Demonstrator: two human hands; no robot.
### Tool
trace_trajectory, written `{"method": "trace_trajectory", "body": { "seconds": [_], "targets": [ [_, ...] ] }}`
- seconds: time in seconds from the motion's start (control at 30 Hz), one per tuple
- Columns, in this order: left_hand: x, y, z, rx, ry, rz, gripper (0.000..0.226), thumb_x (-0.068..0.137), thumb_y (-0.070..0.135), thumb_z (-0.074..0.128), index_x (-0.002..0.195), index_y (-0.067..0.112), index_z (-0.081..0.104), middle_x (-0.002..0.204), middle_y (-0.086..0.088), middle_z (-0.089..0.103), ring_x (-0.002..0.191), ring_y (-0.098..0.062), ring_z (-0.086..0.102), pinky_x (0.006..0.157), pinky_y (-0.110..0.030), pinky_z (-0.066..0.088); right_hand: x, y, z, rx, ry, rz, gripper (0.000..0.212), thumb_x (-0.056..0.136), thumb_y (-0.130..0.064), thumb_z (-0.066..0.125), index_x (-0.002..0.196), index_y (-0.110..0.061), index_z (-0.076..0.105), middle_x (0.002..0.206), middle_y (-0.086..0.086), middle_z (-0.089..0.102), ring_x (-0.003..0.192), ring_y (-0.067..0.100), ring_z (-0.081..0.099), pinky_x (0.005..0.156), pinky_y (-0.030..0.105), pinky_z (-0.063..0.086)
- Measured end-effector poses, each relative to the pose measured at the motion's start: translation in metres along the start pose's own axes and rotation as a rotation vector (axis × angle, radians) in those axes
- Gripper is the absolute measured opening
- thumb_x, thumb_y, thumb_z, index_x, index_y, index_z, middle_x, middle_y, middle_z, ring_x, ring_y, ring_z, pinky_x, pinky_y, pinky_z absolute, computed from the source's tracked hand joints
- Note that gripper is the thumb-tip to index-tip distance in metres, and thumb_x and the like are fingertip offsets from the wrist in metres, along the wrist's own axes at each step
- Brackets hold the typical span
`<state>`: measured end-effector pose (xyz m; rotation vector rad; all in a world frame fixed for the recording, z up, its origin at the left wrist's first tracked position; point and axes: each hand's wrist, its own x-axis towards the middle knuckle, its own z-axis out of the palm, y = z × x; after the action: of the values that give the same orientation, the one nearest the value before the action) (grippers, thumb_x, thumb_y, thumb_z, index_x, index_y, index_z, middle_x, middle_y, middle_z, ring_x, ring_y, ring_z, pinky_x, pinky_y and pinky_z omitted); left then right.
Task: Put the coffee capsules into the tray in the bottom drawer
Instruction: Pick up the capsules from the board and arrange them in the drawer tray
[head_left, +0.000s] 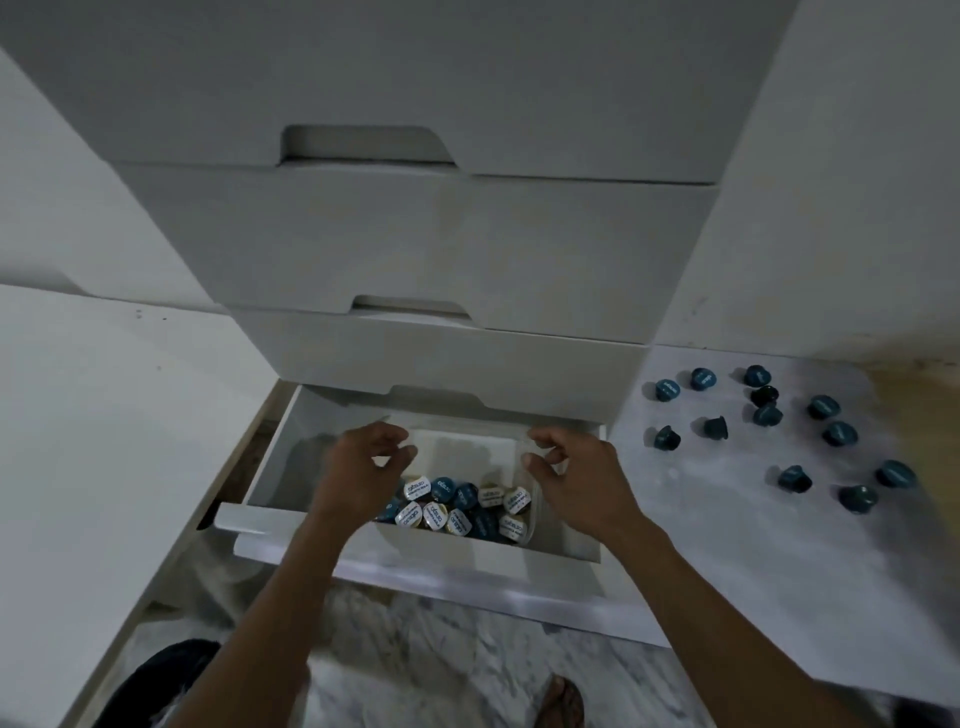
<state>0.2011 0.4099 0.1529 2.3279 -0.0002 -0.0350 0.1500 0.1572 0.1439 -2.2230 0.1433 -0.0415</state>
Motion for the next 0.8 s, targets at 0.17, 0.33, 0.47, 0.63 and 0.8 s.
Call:
{"method": "trace_trajectory", "body": {
  "seconds": [0.17,0.33,0.47,0.63,0.8],
  "targets": [
    [-0.020,0.019,-0.003,-0.037,0.007,0.072,0.019,0.084,0.022,0.073,0.100,0.013,0.072,0.092,0.006,0.071,0.080,0.002,0.064,0.071,-0.010,0.045,-0.035,0.002,-0.028,0.033,0.144,0.036,0.028,0.087,-0.025,0.070,0.114,-0.017,0.068,0.100,-0.005,0.069,0.082,0.007,0.064,0.070,0.005,0.042],
    [-0.056,0.057,0.038,-0.126,-0.076,0.149,0.015,0.084,0.024,0.073,0.096,0.016,0.071,0.087,0.011,0.069,0.078,0.013,0.060,0.063,-0.001,0.044,-0.083,0.013,-0.064,0.083,0.254,0.110,0.025,0.087,-0.024,0.070,0.112,-0.017,0.067,0.095,-0.011,0.066,0.079,-0.006,0.061,0.067,-0.001,0.041],
    [-0.078,0.099,0.082,-0.188,-0.158,0.245,0.014,0.082,0.023,0.075,0.094,0.017,0.072,0.089,0.010,0.073,0.081,0.009,0.065,0.064,-0.007,0.051,-0.116,0.032,-0.099,0.099,0.325,0.159,0.027,0.087,-0.025,0.071,0.113,-0.019,0.066,0.099,-0.008,0.068,0.080,-0.011,0.061,0.067,-0.002,0.040],
    [-0.099,0.165,0.140,-0.230,-0.262,0.308,0.016,0.081,0.027,0.075,0.095,0.023,0.071,0.087,0.020,0.068,0.083,0.011,0.063,0.066,-0.008,0.050,-0.140,0.071,-0.157,0.126,0.417,0.222,0.028,0.087,-0.027,0.070,0.114,-0.024,0.066,0.100,-0.009,0.069,0.085,-0.012,0.060,0.067,0.001,0.043],
    [-0.099,0.220,0.214,-0.220,-0.329,0.336,0.021,0.082,0.030,0.074,0.101,0.023,0.070,0.099,0.017,0.070,0.087,0.007,0.065,0.071,-0.019,0.056,-0.140,0.134,-0.225,0.096,0.492,0.267,0.025,0.087,-0.027,0.070,0.111,-0.022,0.066,0.099,-0.010,0.068,0.084,-0.015,0.059,0.066,0.000,0.042]
  ]
}}
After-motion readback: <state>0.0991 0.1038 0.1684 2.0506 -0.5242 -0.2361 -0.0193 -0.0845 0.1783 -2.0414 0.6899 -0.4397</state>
